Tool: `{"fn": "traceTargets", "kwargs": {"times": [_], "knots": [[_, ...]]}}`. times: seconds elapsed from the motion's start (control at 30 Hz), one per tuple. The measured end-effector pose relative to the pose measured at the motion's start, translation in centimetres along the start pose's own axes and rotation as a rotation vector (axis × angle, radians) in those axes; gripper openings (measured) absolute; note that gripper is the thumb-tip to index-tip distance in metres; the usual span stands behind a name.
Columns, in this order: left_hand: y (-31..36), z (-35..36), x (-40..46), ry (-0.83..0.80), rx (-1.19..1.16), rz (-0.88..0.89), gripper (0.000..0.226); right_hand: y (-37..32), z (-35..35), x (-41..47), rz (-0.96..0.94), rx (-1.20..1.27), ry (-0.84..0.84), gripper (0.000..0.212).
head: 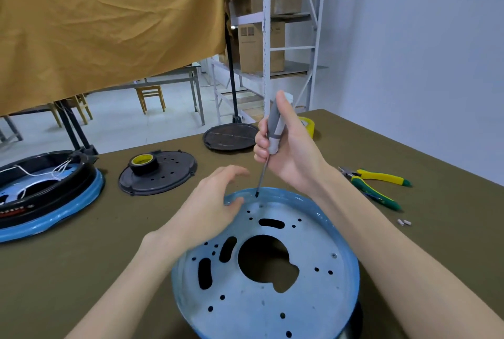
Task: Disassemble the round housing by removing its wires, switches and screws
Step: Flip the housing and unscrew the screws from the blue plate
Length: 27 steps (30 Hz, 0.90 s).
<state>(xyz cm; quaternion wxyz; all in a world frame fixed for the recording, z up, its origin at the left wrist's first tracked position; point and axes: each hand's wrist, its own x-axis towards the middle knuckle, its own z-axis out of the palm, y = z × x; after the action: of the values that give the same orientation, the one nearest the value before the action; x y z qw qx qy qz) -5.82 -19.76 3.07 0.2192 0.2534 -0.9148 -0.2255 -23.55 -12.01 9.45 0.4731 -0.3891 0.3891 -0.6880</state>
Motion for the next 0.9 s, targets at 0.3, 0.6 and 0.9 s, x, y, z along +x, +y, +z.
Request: {"fn": "traceTargets", "kwargs": {"times": [0.3,0.6,0.9], "knots": [[0.2,1.1,0.9,-0.111,0.051,0.009,0.033,0.7,0.1,-0.3,0.022,-0.112,-0.026,0.057],[0.2,1.3,1.0,-0.117,0.063,-0.004,0.028,1.0,0.2,-0.6,0.019,-0.123,-0.029,0.057],[0.2,1.3,1.0,-0.118,0.079,0.008,0.025,1.3,0.8,-0.3,0.017,-0.134,0.030,0.057]]}}
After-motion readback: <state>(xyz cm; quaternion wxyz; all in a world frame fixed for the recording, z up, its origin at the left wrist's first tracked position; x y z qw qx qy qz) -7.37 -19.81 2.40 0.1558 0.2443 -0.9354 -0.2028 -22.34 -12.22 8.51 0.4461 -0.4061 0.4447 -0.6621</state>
